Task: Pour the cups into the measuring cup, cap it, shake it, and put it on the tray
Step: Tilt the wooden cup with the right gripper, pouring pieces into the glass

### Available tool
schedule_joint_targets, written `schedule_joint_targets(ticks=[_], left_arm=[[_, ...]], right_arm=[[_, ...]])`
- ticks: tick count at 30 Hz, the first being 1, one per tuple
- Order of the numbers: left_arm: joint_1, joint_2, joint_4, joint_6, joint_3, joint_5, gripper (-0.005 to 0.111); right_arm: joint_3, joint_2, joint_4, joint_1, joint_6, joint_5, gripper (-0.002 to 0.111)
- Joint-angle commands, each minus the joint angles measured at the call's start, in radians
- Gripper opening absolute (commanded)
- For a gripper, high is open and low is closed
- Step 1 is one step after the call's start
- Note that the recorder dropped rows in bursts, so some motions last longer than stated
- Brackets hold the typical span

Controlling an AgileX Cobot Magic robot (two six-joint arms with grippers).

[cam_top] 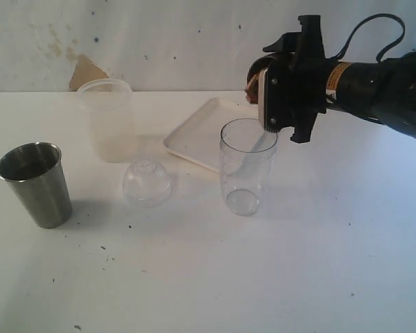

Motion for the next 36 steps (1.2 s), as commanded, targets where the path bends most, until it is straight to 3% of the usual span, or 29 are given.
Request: schedule_joint_targets(ticks=[1,36], left_arm=[[-0.004,-0.005,-0.001,-0.003,-0.003,-0.012,0.001],[-0.004,-0.005,-0.001,0.001,-0.003,-0.012,0.001]], right_arm=[[-0.007,0.009,0.003,0.0,-0.096,-0.025,0.0],[-0.007,0.014,-0.082,0.006,-0.435,-0.084,0.0]])
